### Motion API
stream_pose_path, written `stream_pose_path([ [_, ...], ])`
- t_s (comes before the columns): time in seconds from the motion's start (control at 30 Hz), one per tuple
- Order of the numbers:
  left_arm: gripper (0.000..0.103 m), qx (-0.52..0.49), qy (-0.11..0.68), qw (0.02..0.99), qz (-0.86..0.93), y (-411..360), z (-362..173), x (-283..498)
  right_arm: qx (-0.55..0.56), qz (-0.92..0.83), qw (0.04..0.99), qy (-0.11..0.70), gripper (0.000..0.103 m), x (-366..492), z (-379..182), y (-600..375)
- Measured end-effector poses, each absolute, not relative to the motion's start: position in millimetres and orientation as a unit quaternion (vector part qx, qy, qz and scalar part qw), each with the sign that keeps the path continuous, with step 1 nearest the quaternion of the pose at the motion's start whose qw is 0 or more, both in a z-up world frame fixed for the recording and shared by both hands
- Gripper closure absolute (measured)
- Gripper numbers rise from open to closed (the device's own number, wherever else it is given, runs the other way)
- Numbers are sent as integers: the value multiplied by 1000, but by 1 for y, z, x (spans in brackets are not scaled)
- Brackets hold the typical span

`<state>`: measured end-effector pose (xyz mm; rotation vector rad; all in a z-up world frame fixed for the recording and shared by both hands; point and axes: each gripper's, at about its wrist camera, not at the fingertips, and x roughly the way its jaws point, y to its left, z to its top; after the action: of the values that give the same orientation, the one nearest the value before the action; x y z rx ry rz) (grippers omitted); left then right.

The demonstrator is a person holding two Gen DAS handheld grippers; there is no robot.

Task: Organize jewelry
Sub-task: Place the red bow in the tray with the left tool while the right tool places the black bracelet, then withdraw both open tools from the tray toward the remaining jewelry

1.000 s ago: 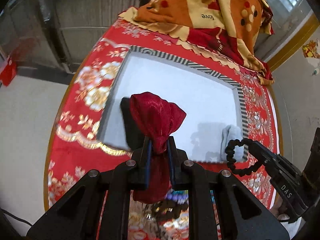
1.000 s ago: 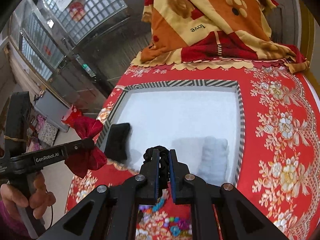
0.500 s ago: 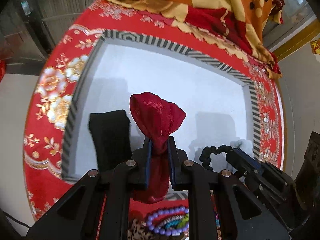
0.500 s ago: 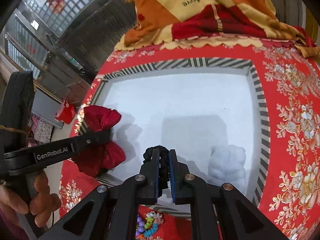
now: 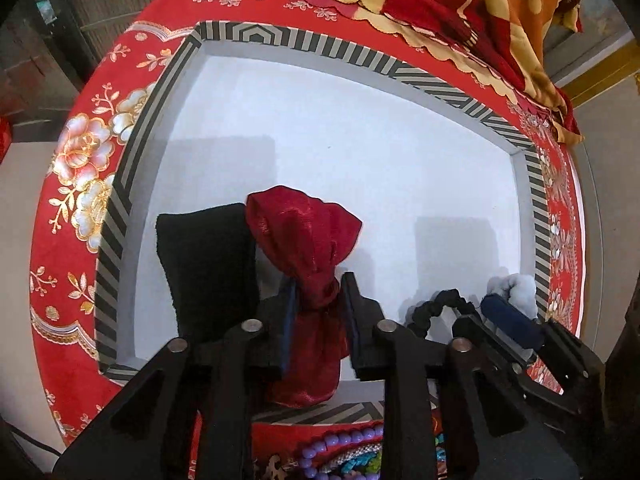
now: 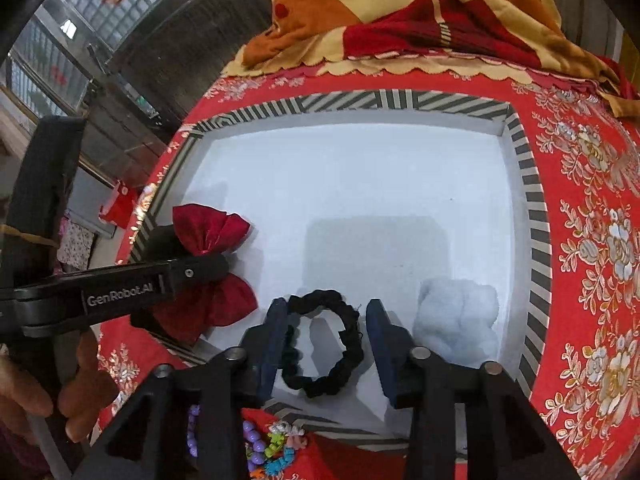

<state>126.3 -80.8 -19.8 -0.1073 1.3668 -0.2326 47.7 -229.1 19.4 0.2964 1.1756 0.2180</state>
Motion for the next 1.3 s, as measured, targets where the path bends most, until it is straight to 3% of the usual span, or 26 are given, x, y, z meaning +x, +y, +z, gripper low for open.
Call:
stream_pose_path([
  [0.1, 62, -55, 626, 770, -109, -78, -15, 122, 132, 100, 820, 549, 64, 43, 26, -229],
  [0.3, 56, -56, 611, 782, -109, -72, 4, 107, 138, 101, 832, 527, 64, 23, 50, -233],
  [1.3, 55, -9, 538, 840, -70, -58, 63, -33, 141, 97, 854, 490, 63, -90, 96, -228],
])
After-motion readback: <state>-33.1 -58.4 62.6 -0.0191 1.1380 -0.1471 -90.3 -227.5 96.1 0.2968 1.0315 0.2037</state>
